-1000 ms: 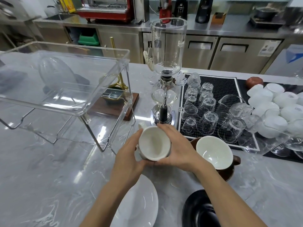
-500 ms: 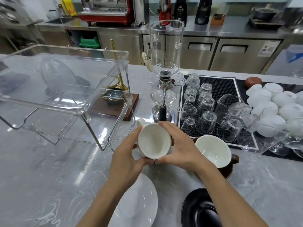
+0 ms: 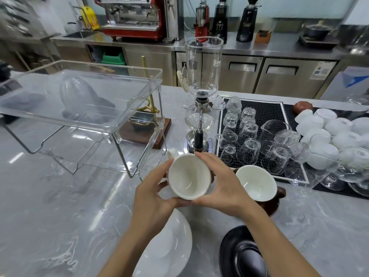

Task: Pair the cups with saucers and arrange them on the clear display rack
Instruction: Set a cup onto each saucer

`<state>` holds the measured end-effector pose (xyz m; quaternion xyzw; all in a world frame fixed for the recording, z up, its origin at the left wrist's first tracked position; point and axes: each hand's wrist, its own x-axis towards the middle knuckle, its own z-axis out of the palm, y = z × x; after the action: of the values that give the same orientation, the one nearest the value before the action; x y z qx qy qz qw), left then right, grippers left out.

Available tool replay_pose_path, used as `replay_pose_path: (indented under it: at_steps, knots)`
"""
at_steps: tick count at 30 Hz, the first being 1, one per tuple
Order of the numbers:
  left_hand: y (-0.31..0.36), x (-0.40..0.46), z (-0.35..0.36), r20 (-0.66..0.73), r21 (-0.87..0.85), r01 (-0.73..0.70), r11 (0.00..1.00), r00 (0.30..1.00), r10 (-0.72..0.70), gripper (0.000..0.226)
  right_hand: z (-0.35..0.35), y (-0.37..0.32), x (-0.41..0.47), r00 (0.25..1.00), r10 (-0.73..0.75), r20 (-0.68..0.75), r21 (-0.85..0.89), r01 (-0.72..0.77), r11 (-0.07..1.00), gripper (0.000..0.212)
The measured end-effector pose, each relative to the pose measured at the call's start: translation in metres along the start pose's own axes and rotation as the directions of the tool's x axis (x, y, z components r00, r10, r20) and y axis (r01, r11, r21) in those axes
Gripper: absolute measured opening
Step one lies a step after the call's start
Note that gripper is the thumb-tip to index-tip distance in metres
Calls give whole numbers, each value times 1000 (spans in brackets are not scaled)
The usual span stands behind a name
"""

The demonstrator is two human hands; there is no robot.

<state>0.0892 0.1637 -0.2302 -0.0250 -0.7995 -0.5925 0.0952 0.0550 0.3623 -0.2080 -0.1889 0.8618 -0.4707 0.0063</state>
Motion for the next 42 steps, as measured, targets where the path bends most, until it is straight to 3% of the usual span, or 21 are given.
replay_pose_path:
  at_steps: [12,24,35,42]
  knots:
    - [-1,-34,-19,1,-95,72,993,997,-73,99,14,-12,-19,997,-53,55,-18,54,998,114]
    - [-12,-65,-43,-37,-50,58,997,998,-60,98,39,-26,-33,982,-95,164,16,94,995,107]
    - [-30,-87,-60,-1,-87,105,991,994,-105,96,68,-13,-44,962,-35,271,261,-39,964,104]
    - [-34,-96,-65,50,-178,152,972,988,-146,88,80,-4,-54,963,7,268,283,-86,955,107]
